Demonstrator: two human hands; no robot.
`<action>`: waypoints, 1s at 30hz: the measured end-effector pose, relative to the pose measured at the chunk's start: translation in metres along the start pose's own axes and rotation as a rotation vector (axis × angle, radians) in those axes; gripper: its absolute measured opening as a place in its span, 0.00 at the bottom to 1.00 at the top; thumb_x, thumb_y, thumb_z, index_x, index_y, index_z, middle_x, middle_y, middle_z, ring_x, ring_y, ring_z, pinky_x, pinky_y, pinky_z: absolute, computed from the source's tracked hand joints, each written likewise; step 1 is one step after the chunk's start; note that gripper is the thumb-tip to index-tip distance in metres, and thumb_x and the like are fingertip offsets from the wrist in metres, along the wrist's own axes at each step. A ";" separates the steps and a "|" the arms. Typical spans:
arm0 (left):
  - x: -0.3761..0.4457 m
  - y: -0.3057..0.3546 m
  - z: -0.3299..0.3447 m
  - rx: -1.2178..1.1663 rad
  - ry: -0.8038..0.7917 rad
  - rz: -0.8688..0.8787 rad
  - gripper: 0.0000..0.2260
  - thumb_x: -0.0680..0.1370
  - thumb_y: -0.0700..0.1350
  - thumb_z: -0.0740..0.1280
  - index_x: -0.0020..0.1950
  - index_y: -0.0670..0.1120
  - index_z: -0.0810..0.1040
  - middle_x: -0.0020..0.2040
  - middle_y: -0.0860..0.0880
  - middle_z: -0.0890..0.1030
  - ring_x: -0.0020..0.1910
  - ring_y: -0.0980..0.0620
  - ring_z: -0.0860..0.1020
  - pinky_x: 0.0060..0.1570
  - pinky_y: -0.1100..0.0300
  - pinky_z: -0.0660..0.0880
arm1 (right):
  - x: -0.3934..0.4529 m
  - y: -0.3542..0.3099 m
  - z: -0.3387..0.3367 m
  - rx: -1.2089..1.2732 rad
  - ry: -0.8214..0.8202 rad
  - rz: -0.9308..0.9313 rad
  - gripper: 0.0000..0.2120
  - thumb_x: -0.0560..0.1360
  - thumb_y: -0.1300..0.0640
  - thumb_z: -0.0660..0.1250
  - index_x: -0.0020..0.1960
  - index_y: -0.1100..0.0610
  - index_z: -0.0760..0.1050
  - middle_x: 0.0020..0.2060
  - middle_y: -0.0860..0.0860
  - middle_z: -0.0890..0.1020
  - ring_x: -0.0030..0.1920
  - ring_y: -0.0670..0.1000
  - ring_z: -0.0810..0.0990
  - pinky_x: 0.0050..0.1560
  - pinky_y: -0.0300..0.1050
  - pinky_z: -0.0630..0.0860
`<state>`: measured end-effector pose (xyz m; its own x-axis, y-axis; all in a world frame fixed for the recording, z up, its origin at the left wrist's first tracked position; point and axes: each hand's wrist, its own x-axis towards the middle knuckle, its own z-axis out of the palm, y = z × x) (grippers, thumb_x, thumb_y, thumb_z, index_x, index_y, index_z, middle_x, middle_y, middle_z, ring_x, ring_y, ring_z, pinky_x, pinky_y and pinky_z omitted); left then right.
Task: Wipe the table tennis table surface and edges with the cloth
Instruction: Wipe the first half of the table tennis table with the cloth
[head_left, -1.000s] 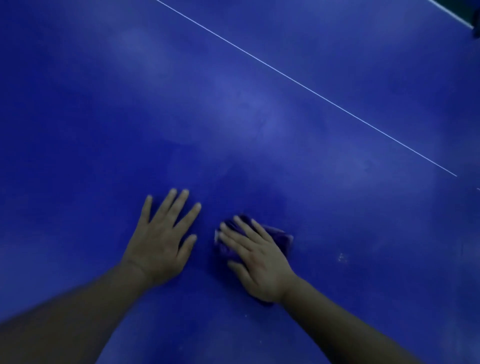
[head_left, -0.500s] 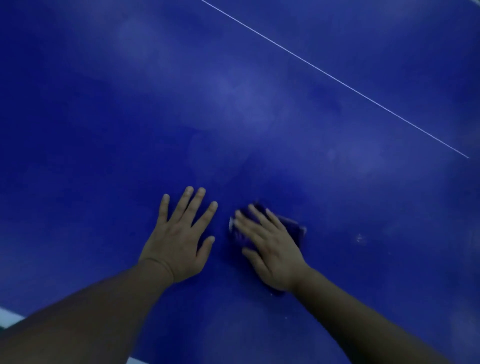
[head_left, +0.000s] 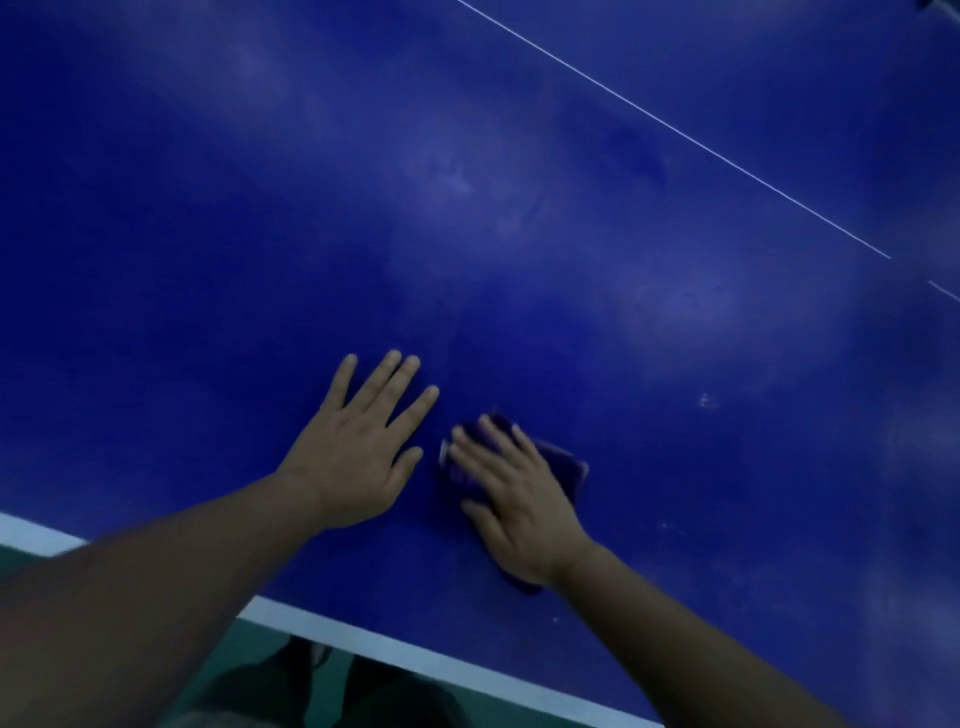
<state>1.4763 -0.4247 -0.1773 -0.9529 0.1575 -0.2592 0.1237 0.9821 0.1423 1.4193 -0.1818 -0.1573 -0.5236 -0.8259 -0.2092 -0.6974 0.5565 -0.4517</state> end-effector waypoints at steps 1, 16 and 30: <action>-0.016 0.005 0.005 -0.018 0.021 -0.010 0.31 0.82 0.60 0.44 0.82 0.49 0.52 0.82 0.41 0.48 0.82 0.42 0.45 0.76 0.34 0.46 | -0.014 -0.001 0.003 -0.014 -0.054 -0.050 0.27 0.83 0.47 0.56 0.80 0.53 0.61 0.79 0.47 0.60 0.81 0.50 0.49 0.80 0.52 0.42; -0.060 0.015 0.026 -0.025 0.015 0.007 0.33 0.80 0.61 0.46 0.82 0.45 0.51 0.82 0.39 0.46 0.81 0.41 0.43 0.76 0.33 0.47 | -0.042 -0.063 0.050 -0.026 0.052 0.132 0.28 0.82 0.47 0.58 0.80 0.51 0.59 0.80 0.45 0.59 0.81 0.50 0.50 0.80 0.54 0.46; -0.061 0.008 0.030 -0.006 0.004 0.039 0.32 0.79 0.61 0.34 0.81 0.48 0.38 0.80 0.40 0.34 0.79 0.41 0.32 0.75 0.36 0.34 | -0.025 -0.129 0.080 -0.001 0.252 0.556 0.28 0.80 0.45 0.54 0.80 0.49 0.59 0.79 0.45 0.61 0.81 0.49 0.50 0.80 0.51 0.44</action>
<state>1.5434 -0.4233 -0.1887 -0.9487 0.1947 -0.2491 0.1587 0.9747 0.1576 1.5615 -0.2403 -0.1630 -0.9090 -0.3646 -0.2020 -0.2863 0.8984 -0.3331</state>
